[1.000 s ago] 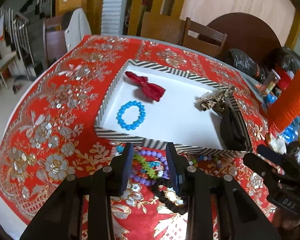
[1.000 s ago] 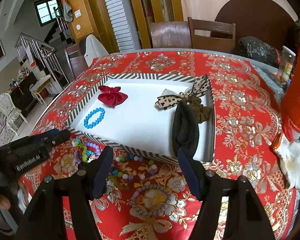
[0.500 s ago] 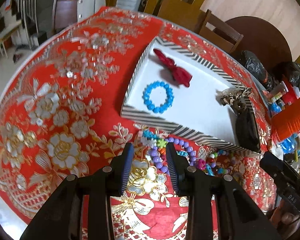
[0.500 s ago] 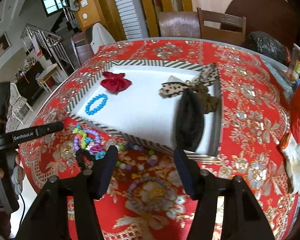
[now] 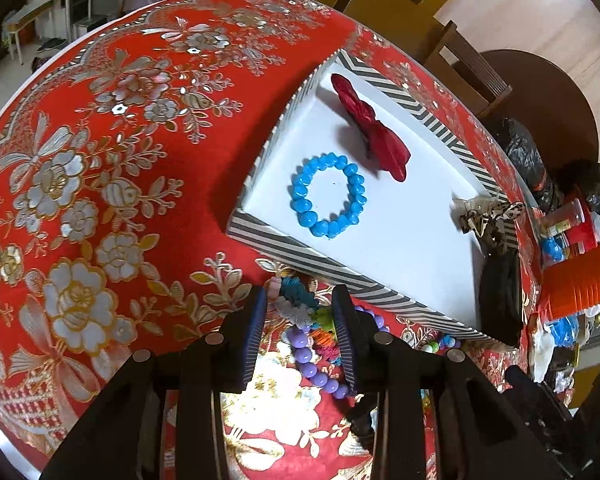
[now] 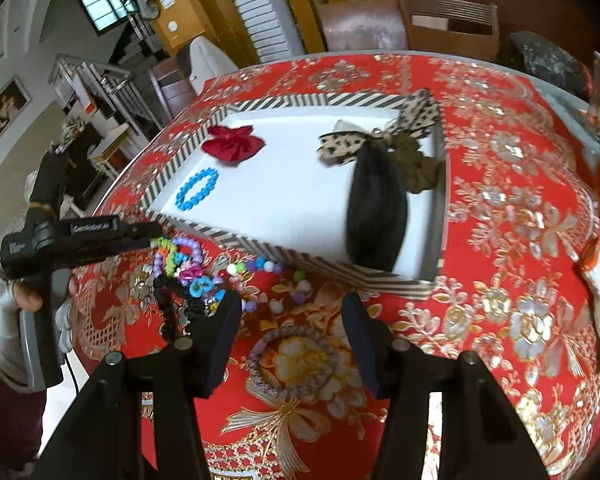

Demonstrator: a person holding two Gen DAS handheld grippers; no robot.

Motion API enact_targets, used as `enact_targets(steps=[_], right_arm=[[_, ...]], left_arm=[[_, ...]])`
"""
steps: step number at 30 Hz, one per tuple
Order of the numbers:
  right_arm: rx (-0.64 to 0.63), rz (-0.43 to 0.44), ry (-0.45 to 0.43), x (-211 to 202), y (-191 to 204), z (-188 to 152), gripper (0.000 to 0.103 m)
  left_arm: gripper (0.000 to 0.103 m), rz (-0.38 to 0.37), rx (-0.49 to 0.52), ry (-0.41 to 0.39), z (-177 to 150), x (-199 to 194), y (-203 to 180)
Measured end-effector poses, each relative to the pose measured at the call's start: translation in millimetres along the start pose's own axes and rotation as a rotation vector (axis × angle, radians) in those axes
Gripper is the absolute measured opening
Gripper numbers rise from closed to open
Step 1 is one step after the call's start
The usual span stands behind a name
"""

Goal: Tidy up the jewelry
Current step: 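Grasp a colourful bead bracelet with the left tool while the right tool grasps another bracelet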

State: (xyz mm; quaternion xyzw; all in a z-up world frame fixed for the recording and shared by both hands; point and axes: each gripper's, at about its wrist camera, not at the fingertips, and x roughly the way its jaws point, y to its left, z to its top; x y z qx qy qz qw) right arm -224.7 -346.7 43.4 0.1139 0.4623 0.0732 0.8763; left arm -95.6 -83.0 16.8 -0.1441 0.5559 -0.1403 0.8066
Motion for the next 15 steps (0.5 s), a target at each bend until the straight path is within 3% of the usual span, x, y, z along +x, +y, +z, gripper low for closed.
enact_targets(steps=[7,11,15], right_arm=[[-0.031,-0.003,0.032,24,8,2,0.055],[-0.040,-0.067,0.055,39,10,4,0.046],[-0.076,-0.143,0.061,53,12,5,0.037]], left_arm=[[0.030,0.008,0.024,-0.007,0,2,-2],[0.014,-0.024,0.007,-0.001,1,3,4],[0.009,-0.043,0.005,-0.012,1,-2,7]])
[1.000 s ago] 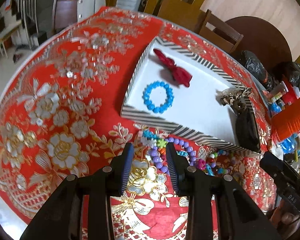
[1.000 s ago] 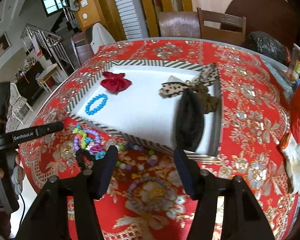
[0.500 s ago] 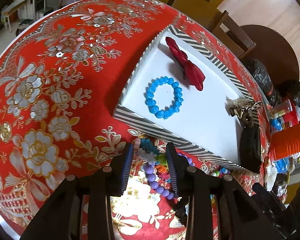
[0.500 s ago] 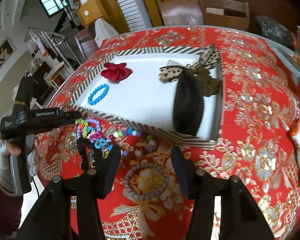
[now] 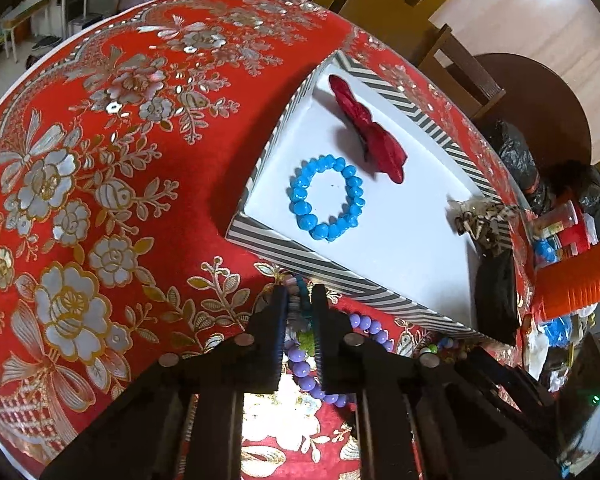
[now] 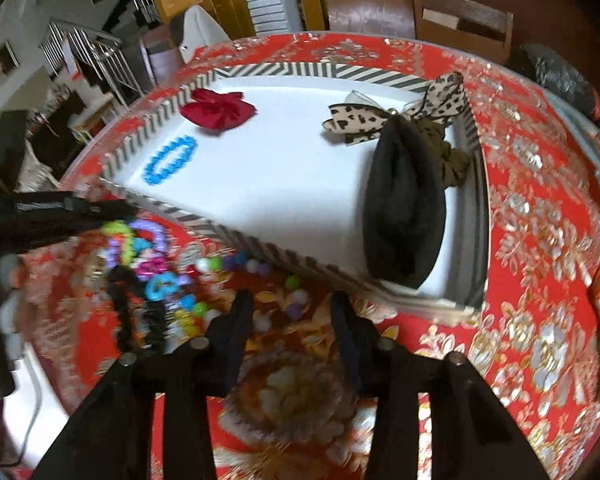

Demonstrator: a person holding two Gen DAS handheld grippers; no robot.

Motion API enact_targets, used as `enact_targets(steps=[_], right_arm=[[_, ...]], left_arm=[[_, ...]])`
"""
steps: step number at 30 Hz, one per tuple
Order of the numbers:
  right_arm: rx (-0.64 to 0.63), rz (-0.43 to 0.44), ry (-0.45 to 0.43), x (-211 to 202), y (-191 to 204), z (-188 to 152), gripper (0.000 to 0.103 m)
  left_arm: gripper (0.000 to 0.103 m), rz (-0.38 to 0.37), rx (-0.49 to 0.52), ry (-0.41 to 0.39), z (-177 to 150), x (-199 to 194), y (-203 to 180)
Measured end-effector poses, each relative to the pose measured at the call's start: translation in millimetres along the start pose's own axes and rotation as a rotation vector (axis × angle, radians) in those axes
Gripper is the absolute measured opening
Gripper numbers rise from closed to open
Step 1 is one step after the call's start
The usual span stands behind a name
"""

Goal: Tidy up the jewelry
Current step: 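Grasp a colourful bead bracelet with the left tool while the right tool grasps another bracelet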

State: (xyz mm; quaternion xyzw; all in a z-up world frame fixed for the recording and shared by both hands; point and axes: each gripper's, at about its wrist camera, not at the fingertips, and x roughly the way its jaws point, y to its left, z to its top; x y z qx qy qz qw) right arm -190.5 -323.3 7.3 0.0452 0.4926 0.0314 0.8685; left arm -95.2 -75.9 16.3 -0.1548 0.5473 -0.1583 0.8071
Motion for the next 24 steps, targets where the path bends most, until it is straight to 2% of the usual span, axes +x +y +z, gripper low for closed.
enact_targets(steps=[2,4,6,8,15,24], right_arm=[[-0.030,-0.019,-0.021,3,5,0,0.030],[-0.066,-0.042,-0.034,3,9,0,0.009],[-0.053,-0.023,-0.034,2,7,0,0.009],[-0.031,0.007,-0.070,-9,5,1,0.009],[-0.029,0.104,-0.159,-53,12,11,0.009],[-0.041,0.127,-0.240,-95,15,21,0.009]], left_arm=[[0.009,-0.011,0.011,-0.012,-1,-7,-2],[0.009,-0.025,0.015,-0.030,-1,-16,-5],[0.009,-0.032,0.021,-0.045,0,-25,-7],[0.005,-0.036,0.036,-0.063,0,-34,-11],[0.004,-0.056,0.075,-0.106,5,-60,-26],[0.004,-0.090,0.113,-0.139,8,-84,-45]])
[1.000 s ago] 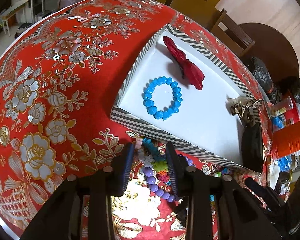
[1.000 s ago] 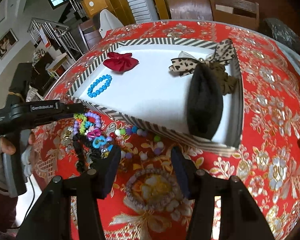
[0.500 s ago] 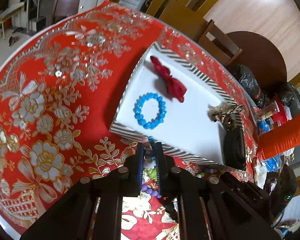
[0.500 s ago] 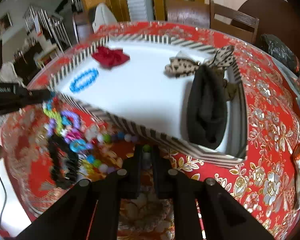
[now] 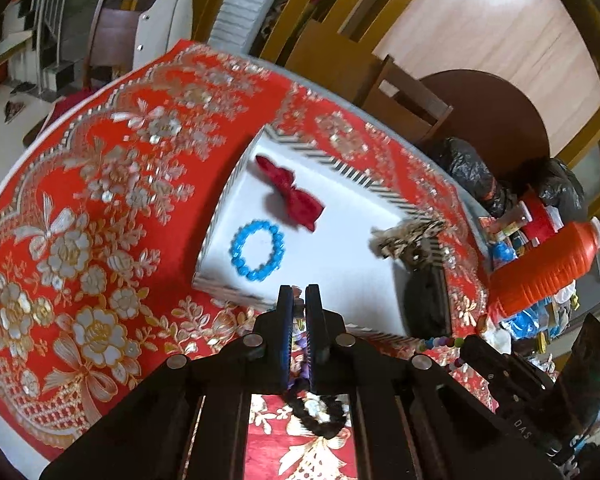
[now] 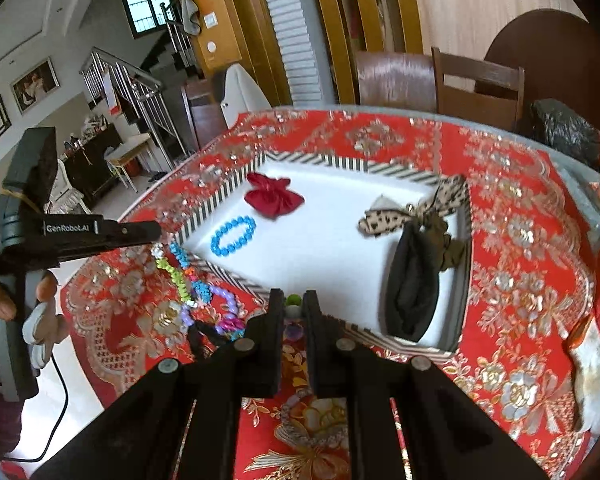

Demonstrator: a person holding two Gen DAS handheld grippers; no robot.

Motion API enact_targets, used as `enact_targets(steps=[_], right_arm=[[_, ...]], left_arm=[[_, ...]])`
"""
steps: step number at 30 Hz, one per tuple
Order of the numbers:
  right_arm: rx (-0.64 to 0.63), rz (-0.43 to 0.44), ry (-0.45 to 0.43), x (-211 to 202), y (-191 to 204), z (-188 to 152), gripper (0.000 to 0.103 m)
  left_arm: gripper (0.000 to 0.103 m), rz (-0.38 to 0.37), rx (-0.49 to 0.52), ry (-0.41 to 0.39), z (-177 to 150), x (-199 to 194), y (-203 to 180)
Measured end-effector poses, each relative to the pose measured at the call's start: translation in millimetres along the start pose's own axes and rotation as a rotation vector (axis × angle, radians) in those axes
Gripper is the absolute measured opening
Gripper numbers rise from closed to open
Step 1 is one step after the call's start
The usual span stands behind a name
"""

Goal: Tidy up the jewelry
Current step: 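Grasp a colourful bead bracelet with the left tool while the right tool grasps another bracelet, then carry both bracelets into the tray and open both tools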

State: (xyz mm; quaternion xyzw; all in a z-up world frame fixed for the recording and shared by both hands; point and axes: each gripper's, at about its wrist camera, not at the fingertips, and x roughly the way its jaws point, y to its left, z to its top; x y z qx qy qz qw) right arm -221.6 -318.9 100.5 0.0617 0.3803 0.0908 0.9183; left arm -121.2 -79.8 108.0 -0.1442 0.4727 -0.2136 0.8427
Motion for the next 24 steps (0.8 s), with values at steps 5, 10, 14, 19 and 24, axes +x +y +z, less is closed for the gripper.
enact_targets(steps=[5,10,14,19,24], right_arm=[[0.005,0.001,-0.036,-15,-3,10,0.009],[-0.005,-0.003,-0.054,-22,-4,18,0.009],[-0.008,-0.013,-0.061,-23,-5,23,0.009],[-0.002,-0.027,-0.054,-19,-11,26,0.009],[0.007,-0.042,-0.034,-10,-18,28,0.009]], left_arm=[[0.004,-0.010,0.037,-0.046,13,-17,-15],[0.004,-0.002,0.058,-0.072,24,-22,-23],[0.004,0.017,0.089,-0.073,28,-16,-31],[0.004,0.043,0.123,-0.076,32,-6,-40],[0.004,0.064,0.160,-0.073,33,4,-49]])
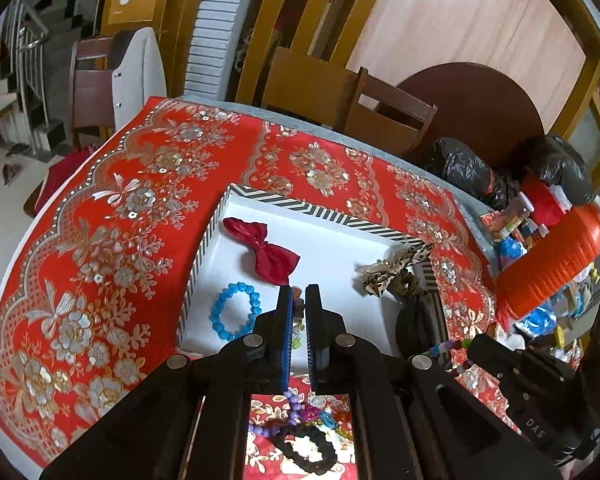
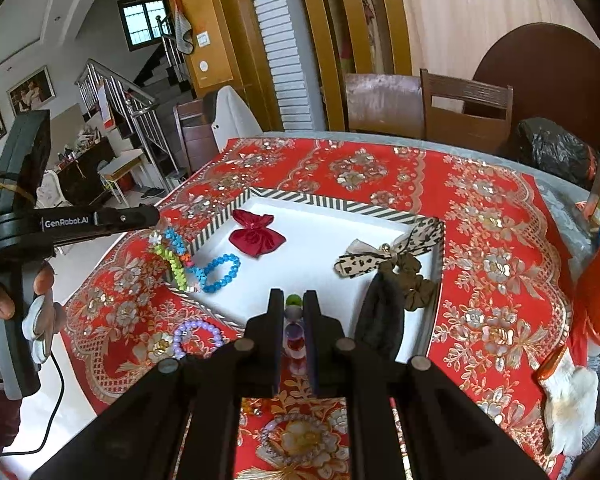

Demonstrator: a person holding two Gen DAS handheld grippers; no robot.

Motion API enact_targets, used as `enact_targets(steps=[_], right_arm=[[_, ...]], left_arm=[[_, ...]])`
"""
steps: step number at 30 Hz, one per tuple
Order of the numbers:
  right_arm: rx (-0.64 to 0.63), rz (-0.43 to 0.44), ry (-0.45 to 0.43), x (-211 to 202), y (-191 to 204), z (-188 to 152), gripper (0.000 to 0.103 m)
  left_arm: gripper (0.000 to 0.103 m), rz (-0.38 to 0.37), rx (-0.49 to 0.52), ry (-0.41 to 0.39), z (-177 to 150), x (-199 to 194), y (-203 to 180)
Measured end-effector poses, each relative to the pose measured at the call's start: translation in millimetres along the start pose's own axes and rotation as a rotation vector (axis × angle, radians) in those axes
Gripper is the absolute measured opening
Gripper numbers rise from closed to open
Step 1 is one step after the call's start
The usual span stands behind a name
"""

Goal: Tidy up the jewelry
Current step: 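Carry both bracelets into the tray and open both tools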

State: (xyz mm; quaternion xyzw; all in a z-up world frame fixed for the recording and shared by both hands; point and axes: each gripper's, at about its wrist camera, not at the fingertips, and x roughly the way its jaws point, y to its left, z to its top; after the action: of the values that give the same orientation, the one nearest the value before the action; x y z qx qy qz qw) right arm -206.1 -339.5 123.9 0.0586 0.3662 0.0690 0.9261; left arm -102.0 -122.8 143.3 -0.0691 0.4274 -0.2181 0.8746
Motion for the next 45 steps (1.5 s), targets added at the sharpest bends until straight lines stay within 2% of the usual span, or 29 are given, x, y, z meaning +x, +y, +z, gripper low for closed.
enact_targets(steps=[18,31,38,45], right_arm=[[0.065,-0.047,0.031,21,-31,11,0.009],[0.088,0.027,0.075,72,-27,22,0.009],[0.090,-0.102,0.207,119,-51,3,0.009],[0.028,-0.156,0.229,131,-46,-6,0.010]], left_arm=[[0.004,-0.007,0.037,0.059,6,53,-25],[0.004,0.096,-0.022,0.121,-9,86,22],[0.004,0.117,-0.018,0.127,-14,93,26],[0.004,0.165,0.025,0.113,-21,98,19]])
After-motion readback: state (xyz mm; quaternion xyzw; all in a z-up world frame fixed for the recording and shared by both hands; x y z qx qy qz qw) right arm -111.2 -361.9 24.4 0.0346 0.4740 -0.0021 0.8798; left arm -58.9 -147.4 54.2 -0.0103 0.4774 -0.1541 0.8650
